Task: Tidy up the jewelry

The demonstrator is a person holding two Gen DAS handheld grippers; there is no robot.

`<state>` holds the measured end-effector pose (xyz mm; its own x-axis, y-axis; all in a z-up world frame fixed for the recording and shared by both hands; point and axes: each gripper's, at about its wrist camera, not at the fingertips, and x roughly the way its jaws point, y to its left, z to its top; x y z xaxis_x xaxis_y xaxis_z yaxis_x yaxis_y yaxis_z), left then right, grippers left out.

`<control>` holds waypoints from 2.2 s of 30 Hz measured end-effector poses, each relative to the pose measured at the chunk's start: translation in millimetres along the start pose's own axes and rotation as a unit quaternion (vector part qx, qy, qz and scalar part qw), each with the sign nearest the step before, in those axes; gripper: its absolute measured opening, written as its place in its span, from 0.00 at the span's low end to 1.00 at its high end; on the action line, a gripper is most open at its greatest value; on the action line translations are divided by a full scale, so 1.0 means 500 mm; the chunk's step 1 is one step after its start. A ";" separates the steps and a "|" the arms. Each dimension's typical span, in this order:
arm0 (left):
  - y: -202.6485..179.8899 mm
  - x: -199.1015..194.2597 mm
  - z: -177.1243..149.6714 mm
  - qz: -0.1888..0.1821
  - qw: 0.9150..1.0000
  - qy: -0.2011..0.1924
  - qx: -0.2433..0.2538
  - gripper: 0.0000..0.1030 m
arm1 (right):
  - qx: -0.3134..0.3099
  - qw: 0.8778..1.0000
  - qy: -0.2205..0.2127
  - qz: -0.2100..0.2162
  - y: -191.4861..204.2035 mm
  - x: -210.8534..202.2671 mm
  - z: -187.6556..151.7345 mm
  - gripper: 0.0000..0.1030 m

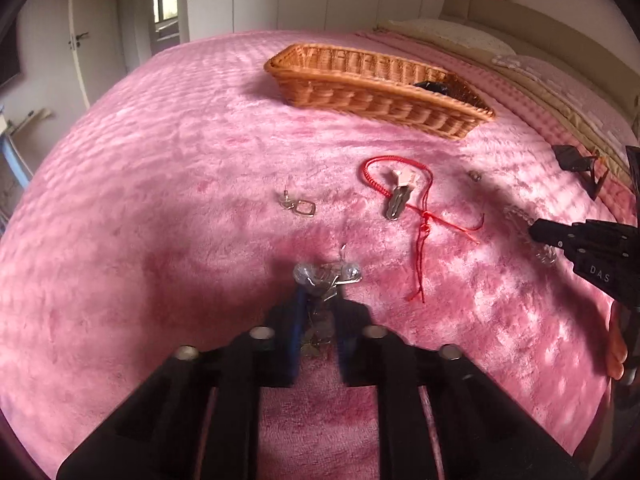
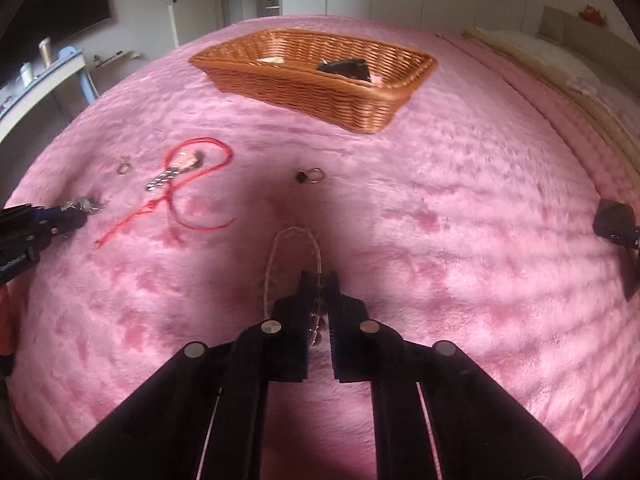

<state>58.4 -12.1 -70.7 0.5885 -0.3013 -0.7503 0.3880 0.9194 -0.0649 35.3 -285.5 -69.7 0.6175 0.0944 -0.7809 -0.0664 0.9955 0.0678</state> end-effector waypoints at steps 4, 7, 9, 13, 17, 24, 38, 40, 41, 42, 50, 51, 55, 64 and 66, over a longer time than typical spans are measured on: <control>0.001 -0.022 0.001 -0.014 1.000 -0.019 -0.008 0.08 | 0.010 0.999 -0.021 0.022 0.003 -0.041 0.010 0.06; 0.005 -0.042 0.006 -0.029 0.999 -0.037 -0.019 0.07 | 0.011 0.998 -0.044 0.032 0.005 -0.081 0.030 0.06; 0.005 -0.061 0.015 -0.041 0.997 -0.053 -0.025 0.07 | 0.009 0.997 -0.060 0.039 0.006 -0.109 0.046 0.06; -0.007 -0.093 0.050 -0.048 0.996 -0.080 -0.017 0.07 | 0.001 0.995 -0.088 0.039 0.013 -0.154 0.082 0.06; -0.025 -0.121 0.102 -0.059 0.992 -0.108 -0.002 0.07 | -0.001 0.991 -0.124 0.047 0.009 -0.191 0.148 0.06; -0.067 -0.112 0.262 -0.068 0.986 -0.148 0.028 0.08 | 0.005 0.985 -0.164 0.050 -0.013 -0.173 0.311 0.06; -0.063 0.122 0.455 -0.072 0.991 -0.117 0.003 0.08 | 0.058 0.991 -0.092 0.079 -0.046 0.112 0.488 0.06; -0.056 0.164 0.457 -0.066 0.992 -0.104 -0.002 0.07 | 0.063 0.992 -0.078 0.078 -0.048 0.150 0.488 0.06; -0.053 0.186 0.456 -0.064 0.993 -0.097 -0.004 0.06 | 0.066 0.992 -0.069 0.079 -0.049 0.170 0.488 0.06; -0.050 0.200 0.456 -0.065 0.994 -0.091 -0.007 0.05 | 0.067 0.992 -0.065 0.081 -0.051 0.182 0.487 0.06; -0.032 0.250 0.443 -0.065 0.995 -0.070 -0.012 0.05 | 0.074 0.995 -0.043 0.058 -0.060 0.243 0.473 0.06; -0.031 0.253 0.441 -0.064 0.995 -0.069 -0.013 0.05 | 0.076 0.995 -0.041 0.055 -0.063 0.247 0.472 0.06; -0.030 0.255 0.437 -0.068 0.996 -0.064 -0.015 0.05 | 0.083 0.996 -0.030 0.035 -0.074 0.257 0.467 0.07; -0.019 0.142 0.425 -0.099 0.989 -0.106 -0.031 0.38 | 0.087 0.993 -0.068 0.046 -0.083 0.151 0.445 0.31; -0.017 0.096 0.416 -0.107 0.986 -0.120 -0.034 0.40 | 0.080 0.992 -0.078 0.052 -0.075 0.109 0.429 0.31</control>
<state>230.6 -87.0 30.8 0.6528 -0.5336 -0.5378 0.4780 0.8408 -0.2540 239.6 -315.6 18.2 0.7287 0.1843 -0.6596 -0.0177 0.9679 0.2509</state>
